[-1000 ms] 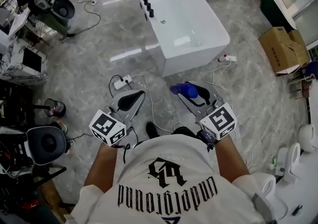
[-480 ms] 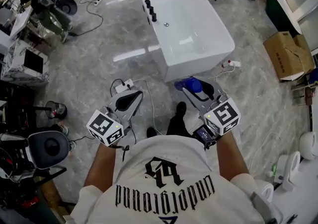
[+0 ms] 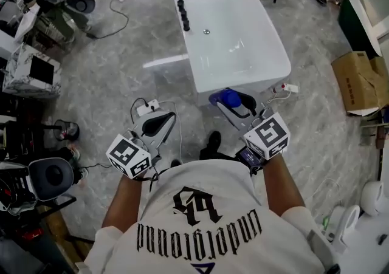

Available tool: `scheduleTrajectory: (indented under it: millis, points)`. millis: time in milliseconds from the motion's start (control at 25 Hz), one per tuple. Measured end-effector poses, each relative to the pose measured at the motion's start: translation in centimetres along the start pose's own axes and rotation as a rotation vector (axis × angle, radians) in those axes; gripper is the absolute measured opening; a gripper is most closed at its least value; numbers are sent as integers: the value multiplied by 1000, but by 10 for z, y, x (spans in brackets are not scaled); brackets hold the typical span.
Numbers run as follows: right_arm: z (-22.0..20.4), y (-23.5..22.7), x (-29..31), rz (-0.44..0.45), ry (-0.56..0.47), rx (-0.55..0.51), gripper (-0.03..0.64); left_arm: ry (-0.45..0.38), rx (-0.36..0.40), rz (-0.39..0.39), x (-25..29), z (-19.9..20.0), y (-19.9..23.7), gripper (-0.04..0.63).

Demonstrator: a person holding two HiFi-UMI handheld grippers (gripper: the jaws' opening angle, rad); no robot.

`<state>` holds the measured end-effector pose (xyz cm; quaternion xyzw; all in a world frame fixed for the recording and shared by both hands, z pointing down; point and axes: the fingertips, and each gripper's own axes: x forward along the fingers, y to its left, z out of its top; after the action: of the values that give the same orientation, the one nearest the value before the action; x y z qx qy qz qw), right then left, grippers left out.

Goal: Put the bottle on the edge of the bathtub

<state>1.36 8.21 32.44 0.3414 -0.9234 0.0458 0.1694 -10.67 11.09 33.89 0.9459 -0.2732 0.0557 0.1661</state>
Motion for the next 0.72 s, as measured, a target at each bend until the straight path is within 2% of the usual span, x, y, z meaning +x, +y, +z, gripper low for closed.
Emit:
scheduleTrajectory:
  millis: [320,720]
  points:
    - [-19,-82,-8,109,34,-22,156,-17,-47,75,86,18,6,8]
    - [-36,-126,-1,140,62,-11,156,-5,-56,81,140,21,29,8]
